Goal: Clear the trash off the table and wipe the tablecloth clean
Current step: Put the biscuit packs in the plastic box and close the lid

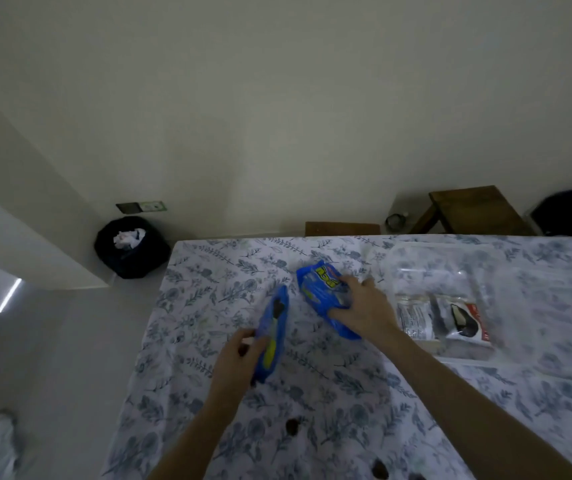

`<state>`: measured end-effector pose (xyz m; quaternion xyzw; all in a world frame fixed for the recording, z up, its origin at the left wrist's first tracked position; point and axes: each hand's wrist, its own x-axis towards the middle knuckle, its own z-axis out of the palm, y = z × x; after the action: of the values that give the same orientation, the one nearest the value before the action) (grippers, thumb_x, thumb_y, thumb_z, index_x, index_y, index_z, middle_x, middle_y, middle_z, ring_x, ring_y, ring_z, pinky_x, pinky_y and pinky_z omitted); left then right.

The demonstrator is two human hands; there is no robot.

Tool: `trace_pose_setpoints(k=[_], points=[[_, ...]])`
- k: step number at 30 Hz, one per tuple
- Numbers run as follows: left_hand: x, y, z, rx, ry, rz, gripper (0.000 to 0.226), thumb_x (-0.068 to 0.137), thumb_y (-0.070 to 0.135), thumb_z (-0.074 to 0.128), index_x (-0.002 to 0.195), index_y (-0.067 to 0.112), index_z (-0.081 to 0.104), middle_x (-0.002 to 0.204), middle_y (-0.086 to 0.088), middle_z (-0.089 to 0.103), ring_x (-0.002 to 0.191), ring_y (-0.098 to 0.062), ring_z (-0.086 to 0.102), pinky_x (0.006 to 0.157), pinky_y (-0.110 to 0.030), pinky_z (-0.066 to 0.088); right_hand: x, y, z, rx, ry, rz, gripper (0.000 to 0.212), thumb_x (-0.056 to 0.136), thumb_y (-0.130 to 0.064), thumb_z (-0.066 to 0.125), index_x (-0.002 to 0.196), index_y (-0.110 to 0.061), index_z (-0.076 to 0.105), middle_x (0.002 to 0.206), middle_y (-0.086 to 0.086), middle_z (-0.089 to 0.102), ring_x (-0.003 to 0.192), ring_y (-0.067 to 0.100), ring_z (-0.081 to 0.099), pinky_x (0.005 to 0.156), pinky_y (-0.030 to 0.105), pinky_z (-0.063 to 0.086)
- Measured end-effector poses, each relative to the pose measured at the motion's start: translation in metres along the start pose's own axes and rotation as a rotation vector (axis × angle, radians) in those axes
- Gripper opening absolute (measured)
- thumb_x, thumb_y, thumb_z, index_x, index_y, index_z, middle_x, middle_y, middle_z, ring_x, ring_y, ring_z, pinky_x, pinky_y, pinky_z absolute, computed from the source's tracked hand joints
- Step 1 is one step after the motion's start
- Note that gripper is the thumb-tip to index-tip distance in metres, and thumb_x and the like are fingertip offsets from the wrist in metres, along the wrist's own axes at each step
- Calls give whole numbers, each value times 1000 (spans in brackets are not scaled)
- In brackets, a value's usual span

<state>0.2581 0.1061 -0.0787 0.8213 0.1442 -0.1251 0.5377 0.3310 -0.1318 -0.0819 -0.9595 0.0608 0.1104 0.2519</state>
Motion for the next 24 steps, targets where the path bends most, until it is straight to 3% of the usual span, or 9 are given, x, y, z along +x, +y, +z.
trace_pose_setpoints(k=[2,4,7,10,12,15,18,21,24], points=[[-3,19,11,-370,37,-132,19,94,29,56,114,26,56,98,-8,67,70,-22,67,50,-31,53,-3,-9,-13,282,63,71,70,71,-46,71,131,-29,40,110,3,43,91,21,52,77,34,49],[-3,38,28,-523,23,-128,33,94,30,56,127,30,52,109,-7,66,83,-26,69,50,-31,54,-8,-10,-28,519,137,133,69,69,-46,72,129,-30,43,110,2,45,92,19,53,81,38,52],[-2,72,66,-535,-52,-56,41,95,29,55,134,37,48,121,-6,61,92,-25,69,52,-31,54,-20,13,-52,741,265,187,74,65,-49,73,130,-30,43,121,6,54,103,23,59,85,45,55],[-5,110,107,-486,-106,79,40,95,26,55,134,37,50,112,-3,65,80,-19,69,48,-30,51,-38,54,-78,825,381,229,74,71,-43,75,135,-29,39,122,4,55,103,20,60,85,42,55],[-7,133,132,-425,-172,141,37,95,23,55,131,33,53,109,9,65,77,-14,67,47,-27,50,-51,85,-91,804,450,241,65,74,-40,74,131,-27,45,120,6,56,95,17,61,80,39,56],[-7,148,167,-240,-217,285,28,94,20,56,120,30,61,115,9,62,91,-9,66,62,-23,55,-61,123,-100,678,499,297,61,72,-46,72,126,-28,48,114,10,53,90,21,60,77,41,55],[-7,142,201,116,-168,551,25,92,19,58,115,26,64,115,2,60,91,-9,63,79,-31,56,-64,147,-96,432,465,339,60,77,-42,70,128,-18,48,123,15,45,106,31,52,87,41,49],[-13,128,226,492,-81,688,29,94,30,53,120,20,62,128,1,53,89,-13,64,75,-25,53,-65,157,-83,145,340,272,61,88,-48,54,135,-11,41,141,20,36,123,38,43,96,45,44],[-14,114,241,900,-3,704,45,99,44,28,128,21,54,140,-3,48,113,-20,57,88,-34,51,-74,164,-68,-112,135,150,68,96,-56,21,148,-12,18,158,18,8,145,34,8,117,47,15]])
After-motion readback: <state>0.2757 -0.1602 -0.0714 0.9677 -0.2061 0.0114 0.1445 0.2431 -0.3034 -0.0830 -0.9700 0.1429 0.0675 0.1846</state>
